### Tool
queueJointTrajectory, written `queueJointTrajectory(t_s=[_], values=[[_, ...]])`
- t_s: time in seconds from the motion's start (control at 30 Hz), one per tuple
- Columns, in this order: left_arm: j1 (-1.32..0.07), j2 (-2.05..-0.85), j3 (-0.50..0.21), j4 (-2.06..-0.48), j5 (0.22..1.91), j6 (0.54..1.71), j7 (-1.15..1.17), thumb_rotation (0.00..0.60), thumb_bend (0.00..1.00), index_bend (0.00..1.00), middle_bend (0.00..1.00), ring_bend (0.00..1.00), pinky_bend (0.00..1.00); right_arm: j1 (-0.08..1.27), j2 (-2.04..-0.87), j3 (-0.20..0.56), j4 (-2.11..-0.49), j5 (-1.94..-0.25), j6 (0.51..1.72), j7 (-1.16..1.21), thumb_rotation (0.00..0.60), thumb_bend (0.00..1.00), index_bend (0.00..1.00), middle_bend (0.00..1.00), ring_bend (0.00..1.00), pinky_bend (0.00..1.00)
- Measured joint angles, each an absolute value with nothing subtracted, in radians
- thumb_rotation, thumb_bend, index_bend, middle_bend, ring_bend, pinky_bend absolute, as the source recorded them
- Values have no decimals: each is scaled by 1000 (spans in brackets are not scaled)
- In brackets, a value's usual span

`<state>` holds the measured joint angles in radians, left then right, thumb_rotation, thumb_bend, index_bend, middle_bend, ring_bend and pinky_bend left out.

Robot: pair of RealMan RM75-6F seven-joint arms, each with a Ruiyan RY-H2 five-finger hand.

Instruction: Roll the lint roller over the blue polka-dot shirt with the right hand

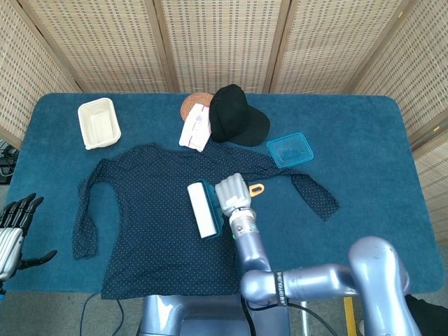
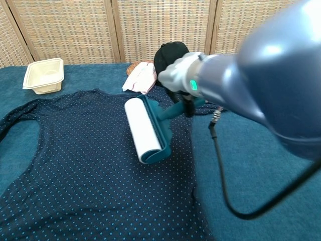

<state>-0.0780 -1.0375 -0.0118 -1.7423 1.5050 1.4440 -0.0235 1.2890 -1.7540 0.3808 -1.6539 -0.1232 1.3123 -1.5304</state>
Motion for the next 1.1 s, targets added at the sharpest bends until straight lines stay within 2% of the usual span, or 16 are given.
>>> queueJointTrajectory(t_s=[0.17, 0.43, 0.8, 1.1], values=[[-81, -1034, -13, -1743, 1501, 1440, -31, 600, 0, 0, 0, 0, 0, 1391, -1814, 436, -1628, -12, 1360, -1609, 600, 784, 744, 1000, 1000, 1000], [-81, -1030, -12, -1743, 1500, 1439, -40, 600, 0, 0, 0, 0, 0, 1434, -1887, 422, -1593, 5, 1361, -1614, 600, 784, 747, 1000, 1000, 1000], [-84, -1029, -13, -1740, 1494, 1435, -47, 600, 0, 0, 0, 0, 0, 1447, -1969, 337, -1506, -73, 1356, -1591, 600, 788, 747, 1000, 1000, 1000], [-87, -1028, -18, -1742, 1482, 1429, -50, 600, 0, 0, 0, 0, 0, 1370, -1915, 230, -1488, -151, 1380, -1576, 600, 788, 744, 1000, 1000, 1000]])
